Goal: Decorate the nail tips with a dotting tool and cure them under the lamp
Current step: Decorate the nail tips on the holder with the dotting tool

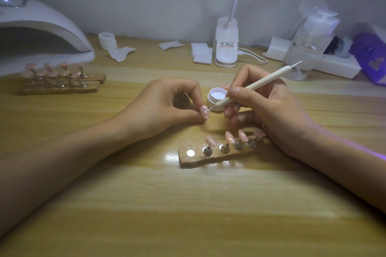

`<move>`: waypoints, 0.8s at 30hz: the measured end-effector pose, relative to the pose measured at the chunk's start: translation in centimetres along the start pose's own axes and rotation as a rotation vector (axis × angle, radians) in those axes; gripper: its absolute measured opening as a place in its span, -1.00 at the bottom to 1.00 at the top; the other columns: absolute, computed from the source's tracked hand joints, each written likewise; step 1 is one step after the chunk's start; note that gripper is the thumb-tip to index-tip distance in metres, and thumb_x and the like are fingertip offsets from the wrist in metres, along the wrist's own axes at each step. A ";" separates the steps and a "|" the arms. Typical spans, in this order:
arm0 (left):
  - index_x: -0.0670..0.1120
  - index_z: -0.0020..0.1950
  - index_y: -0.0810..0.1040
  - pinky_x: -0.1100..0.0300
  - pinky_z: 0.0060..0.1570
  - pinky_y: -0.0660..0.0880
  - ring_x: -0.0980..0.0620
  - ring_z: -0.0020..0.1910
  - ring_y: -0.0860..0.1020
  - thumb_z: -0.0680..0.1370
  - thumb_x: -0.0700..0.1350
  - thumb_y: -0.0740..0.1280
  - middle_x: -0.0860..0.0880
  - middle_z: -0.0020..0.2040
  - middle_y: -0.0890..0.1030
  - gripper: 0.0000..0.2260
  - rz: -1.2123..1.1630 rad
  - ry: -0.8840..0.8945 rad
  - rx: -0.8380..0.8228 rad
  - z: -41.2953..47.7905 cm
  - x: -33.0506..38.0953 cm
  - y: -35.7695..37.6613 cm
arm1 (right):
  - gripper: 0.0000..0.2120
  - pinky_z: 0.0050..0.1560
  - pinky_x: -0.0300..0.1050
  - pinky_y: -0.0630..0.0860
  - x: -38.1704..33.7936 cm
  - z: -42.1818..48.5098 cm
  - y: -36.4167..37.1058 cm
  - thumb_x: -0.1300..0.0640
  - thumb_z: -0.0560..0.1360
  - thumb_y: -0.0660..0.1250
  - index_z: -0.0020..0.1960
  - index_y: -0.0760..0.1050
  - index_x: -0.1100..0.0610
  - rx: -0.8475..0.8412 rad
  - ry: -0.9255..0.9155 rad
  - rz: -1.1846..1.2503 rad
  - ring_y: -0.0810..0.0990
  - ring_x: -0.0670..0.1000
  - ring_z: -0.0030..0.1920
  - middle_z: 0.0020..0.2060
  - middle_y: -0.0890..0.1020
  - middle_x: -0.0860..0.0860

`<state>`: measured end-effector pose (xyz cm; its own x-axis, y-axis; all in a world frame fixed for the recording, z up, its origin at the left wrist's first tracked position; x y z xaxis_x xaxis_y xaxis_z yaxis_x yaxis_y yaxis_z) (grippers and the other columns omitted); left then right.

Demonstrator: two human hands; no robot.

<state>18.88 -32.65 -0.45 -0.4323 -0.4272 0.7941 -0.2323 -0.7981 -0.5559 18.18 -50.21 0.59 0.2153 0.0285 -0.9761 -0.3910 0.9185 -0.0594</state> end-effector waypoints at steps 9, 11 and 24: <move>0.00 -0.24 0.61 0.42 -0.26 0.41 0.26 -0.32 0.58 0.38 -0.14 0.55 0.09 -0.24 0.69 -0.86 -0.002 -0.016 0.001 0.0 0.0 0.0 | -0.80 -0.35 -0.21 0.55 0.1 0.0 0.0 0.25 0.54 0.33 -0.24 0.46 0.09 -0.003 0.010 -0.009 0.61 -0.01 -0.33 -0.33 0.65 0.08; 0.01 -0.25 0.61 0.41 -0.25 0.42 0.25 -0.31 0.58 0.38 -0.15 0.55 0.09 -0.24 0.69 -0.86 -0.003 -0.015 0.001 -0.1 0.0 0.0 | -0.79 -0.35 -0.20 0.56 0.1 0.0 0.0 0.25 0.55 0.33 -0.24 0.46 0.09 -0.005 0.013 -0.017 0.61 -0.01 -0.33 -0.34 0.65 0.08; 0.02 -0.25 0.60 0.37 -0.22 0.45 0.24 -0.29 0.59 0.39 -0.17 0.55 0.09 -0.23 0.69 -0.83 -0.012 -0.009 -0.010 0.0 0.0 0.0 | -0.81 -0.35 -0.21 0.55 0.3 0.0 0.1 0.22 0.53 0.34 -0.26 0.48 0.08 -0.013 0.020 -0.010 0.60 0.00 -0.34 -0.34 0.64 0.10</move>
<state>18.84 -32.63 -0.48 -0.4216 -0.4218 0.8027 -0.2457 -0.7990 -0.5489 18.24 -50.11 0.34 0.2015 0.0119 -0.9794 -0.4010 0.9133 -0.0714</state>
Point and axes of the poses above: each hand's wrist, its own z-axis towards the middle knuckle, its own y-axis out of the palm, x = y × z, the point moved 4 cm from there along z, towards the middle knuckle
